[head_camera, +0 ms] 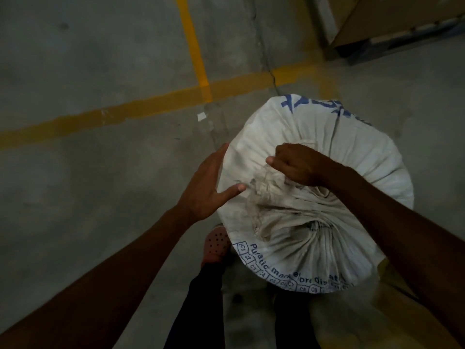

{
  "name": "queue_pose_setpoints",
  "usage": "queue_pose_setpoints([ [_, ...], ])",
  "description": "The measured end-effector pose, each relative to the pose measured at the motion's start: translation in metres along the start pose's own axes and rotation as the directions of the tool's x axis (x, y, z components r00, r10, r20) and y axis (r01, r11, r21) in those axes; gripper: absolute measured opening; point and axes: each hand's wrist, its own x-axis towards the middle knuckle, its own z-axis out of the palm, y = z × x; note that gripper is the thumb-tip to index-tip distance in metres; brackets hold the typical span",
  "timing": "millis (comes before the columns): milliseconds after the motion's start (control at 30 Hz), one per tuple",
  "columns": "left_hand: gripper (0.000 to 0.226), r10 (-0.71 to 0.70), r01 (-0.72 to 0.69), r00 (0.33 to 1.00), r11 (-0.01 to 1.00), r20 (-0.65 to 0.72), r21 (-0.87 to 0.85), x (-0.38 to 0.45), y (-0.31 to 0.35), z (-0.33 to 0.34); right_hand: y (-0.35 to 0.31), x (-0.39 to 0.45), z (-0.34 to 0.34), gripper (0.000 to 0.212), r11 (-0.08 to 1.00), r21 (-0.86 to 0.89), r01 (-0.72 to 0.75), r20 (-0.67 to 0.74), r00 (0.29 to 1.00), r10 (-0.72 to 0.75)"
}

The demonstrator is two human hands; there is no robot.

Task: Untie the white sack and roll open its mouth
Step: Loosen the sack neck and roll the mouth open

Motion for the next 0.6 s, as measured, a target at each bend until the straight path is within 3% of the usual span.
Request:
queue_pose_setpoints([
  [100, 0.085, -0.006, 0.006, 1.000, 1.000, -0.001, -0.005, 0.002, 0.004, -0.001, 0.001, -0.014, -0.004, 0.082, 0.997, 0.076, -0.028, 0.032, 0.999, 0.026],
  [200, 0.084, 0.007, -0.007, 1.000, 1.000, 0.007, -0.002, 0.004, 0.007, 0.000, 0.003, -0.023, -0.007, 0.083, 0.981, 0.129, -0.147, 0.097, 0.986, 0.135],
  [300, 0.088, 0.002, -0.002, 1.000, 1.000, 0.019, 0.006, 0.004, 0.007, 0.005, 0.009, -0.030, -0.004, 0.062, 0.937, 0.172, -0.304, 0.197, 0.943, 0.269],
  [367, 0.089, 0.001, -0.002, 1.000, 1.000, 0.023, 0.015, 0.004, 0.006, 0.008, 0.009, -0.034, 0.000, 0.059, 0.914, 0.195, -0.356, 0.252, 0.919, 0.305],
  [500, 0.086, 0.019, -0.019, 1.000, 1.000, 0.010, 0.012, 0.001, 0.005, 0.011, 0.008, -0.031, 0.009, 0.075, 0.941, 0.069, -0.331, 0.326, 0.899, 0.292],
  [600, 0.083, 0.014, -0.014, 1.000, 1.000, -0.021, 0.001, -0.002, 0.007, 0.012, 0.001, -0.030, 0.012, 0.081, 0.924, -0.033, -0.381, 0.373, 0.853, 0.365],
])
